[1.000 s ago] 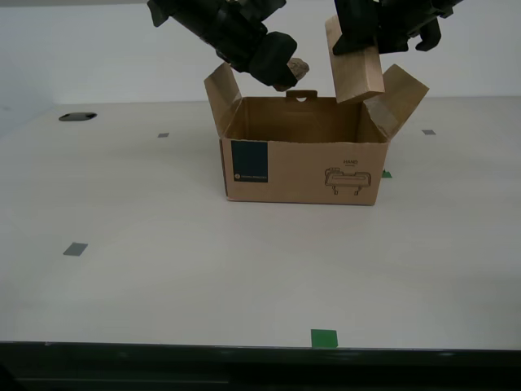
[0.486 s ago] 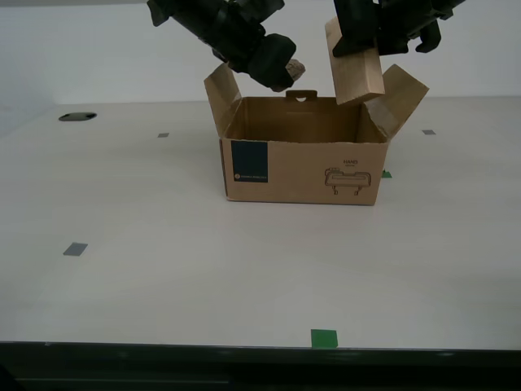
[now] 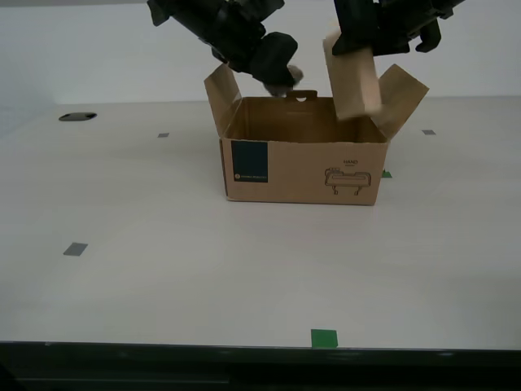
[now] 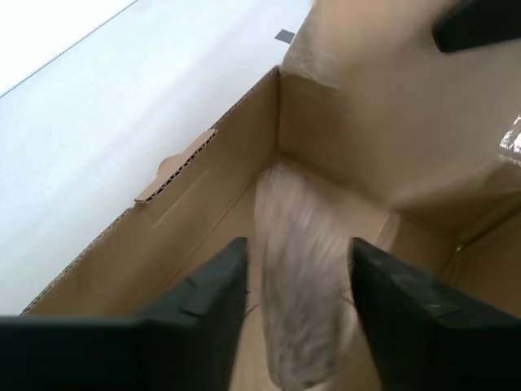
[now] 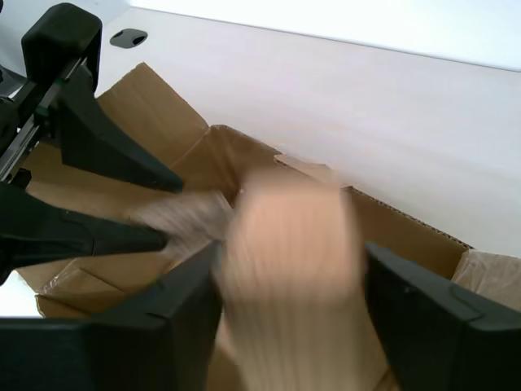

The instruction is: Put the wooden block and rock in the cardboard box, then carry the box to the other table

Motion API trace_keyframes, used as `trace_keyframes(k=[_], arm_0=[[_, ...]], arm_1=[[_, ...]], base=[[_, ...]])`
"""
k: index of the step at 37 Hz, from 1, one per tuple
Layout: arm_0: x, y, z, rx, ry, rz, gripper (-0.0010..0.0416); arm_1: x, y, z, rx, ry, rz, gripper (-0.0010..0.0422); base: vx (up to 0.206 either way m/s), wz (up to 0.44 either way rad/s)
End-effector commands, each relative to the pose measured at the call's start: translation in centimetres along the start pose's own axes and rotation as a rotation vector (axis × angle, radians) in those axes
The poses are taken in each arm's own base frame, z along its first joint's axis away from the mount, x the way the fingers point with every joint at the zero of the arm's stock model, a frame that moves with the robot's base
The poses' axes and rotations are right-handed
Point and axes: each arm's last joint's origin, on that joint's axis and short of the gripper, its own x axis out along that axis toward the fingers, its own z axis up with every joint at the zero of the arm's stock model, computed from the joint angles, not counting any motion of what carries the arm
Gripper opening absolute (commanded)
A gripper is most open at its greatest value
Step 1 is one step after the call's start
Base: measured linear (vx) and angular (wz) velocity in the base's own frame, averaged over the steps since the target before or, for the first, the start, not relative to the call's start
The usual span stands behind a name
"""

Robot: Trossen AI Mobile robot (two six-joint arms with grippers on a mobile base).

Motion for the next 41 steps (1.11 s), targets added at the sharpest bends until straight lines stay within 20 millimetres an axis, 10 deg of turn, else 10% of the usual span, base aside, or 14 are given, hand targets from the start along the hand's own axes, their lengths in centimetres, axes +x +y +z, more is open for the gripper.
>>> trace_keyframes(k=[1, 20, 41], arm_0=[[0.01, 0.02, 0.03, 0.004, -0.002, 0.003, 0.0265], [0.01, 0.04, -0.31, 0.016, 0.033, 0.002, 0.0394], [0.01, 0.03, -0.48, 0.024, 0.049, 0.002, 0.0394]], arm_1=[[-0.02, -0.04, 0.10, -0.025, -0.005, -0.003, 0.0213], [-0.03, -0.06, 0.10, -0.087, -0.004, -0.003, 0.0404], [-0.03, -0.06, 0.10, -0.088, -0.004, -0.003, 0.0398]], base=[[0.000, 0.000], [0.000, 0.000], [0.000, 0.000]])
